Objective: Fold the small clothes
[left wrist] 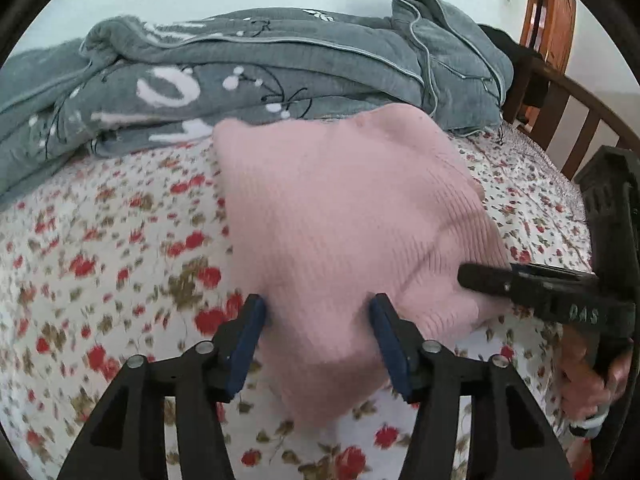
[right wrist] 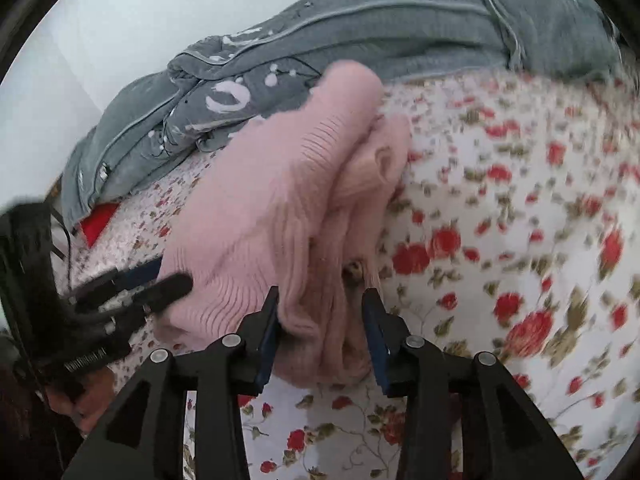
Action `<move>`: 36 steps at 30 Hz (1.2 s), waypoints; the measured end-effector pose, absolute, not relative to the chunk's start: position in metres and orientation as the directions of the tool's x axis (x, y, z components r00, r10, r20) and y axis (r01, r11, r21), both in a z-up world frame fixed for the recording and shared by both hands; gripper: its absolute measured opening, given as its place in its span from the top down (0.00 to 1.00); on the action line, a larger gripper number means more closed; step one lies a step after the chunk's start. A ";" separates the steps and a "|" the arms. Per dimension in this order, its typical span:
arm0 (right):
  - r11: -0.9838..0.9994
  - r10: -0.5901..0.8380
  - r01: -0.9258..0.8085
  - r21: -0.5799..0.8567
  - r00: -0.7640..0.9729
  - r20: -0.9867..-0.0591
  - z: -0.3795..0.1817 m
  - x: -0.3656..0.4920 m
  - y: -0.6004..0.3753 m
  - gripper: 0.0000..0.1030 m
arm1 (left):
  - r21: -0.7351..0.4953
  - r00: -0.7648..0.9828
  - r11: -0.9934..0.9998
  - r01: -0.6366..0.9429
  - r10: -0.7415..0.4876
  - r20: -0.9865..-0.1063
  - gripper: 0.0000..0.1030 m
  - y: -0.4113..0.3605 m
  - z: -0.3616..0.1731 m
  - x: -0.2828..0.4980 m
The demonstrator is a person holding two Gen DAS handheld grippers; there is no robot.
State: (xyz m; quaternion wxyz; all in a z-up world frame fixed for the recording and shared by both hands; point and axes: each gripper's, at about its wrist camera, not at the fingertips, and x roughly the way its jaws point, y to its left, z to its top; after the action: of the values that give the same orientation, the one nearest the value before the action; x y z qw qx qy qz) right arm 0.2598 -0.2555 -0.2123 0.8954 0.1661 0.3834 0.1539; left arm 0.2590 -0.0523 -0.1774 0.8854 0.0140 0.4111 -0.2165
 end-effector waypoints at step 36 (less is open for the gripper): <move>0.816 0.503 -0.041 0.577 0.543 -0.673 -0.209 0.384 -0.293 0.30 | -0.654 0.269 0.722 0.225 -0.691 -0.671 0.35 -0.006 -0.226 0.393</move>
State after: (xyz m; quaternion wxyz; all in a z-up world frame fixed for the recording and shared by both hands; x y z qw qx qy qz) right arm 0.3836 -0.2934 -0.2089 0.8399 0.2567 0.4500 0.1618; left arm 0.3926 -0.0062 -0.2263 0.7651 -0.2217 0.5253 -0.2994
